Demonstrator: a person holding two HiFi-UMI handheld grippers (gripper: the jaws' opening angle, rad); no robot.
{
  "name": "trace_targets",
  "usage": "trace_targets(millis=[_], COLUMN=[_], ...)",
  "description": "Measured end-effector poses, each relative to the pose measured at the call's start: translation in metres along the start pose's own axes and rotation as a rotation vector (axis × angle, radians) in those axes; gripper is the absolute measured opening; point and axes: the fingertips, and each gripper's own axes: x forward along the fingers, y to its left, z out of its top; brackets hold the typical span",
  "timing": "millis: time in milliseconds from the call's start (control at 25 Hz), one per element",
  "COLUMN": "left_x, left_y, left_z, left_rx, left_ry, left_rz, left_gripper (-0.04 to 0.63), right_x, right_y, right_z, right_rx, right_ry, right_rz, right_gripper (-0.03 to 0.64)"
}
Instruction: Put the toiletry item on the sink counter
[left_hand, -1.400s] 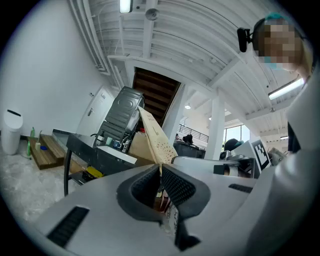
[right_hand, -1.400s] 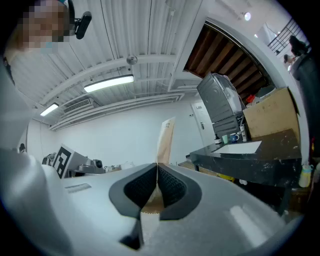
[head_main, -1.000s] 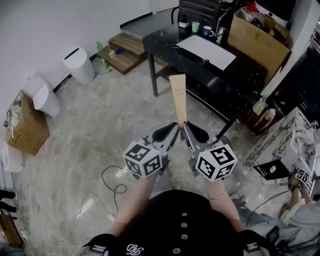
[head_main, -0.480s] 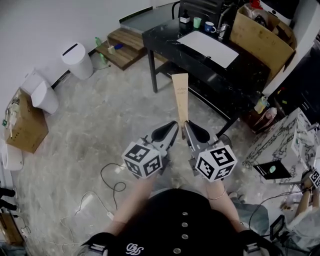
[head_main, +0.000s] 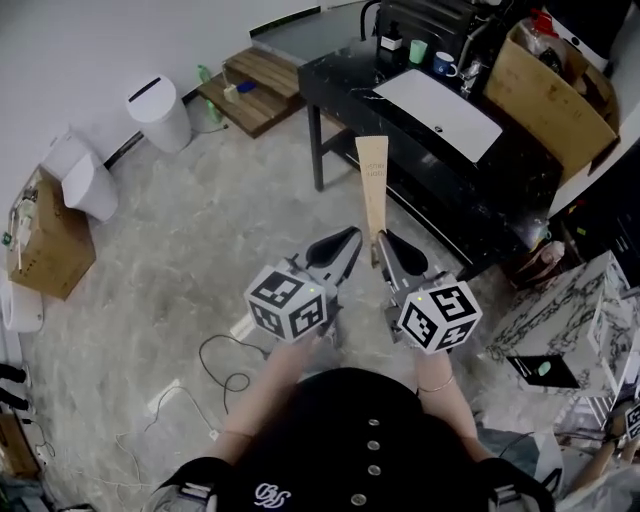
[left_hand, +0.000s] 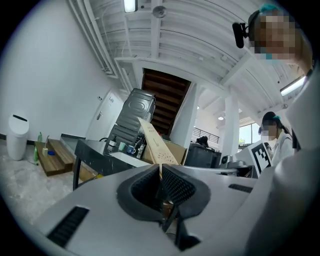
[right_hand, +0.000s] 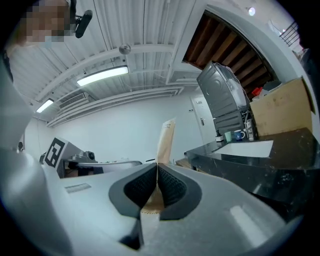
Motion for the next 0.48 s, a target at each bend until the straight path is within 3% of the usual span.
trace_targets(millis=[480], left_x=[0.069], left_y=[0.125], left_z=[0.068], left_rx=[0.011], left_ry=[-0.007], left_rz=[-0.017], left_gripper=[0.023], right_x=[0.144], right_y=[-0.042], right_z=[0.044], right_rx=[-0.035], right_ry=[0.003], right_rz=[-0.002], right_gripper=[0.009])
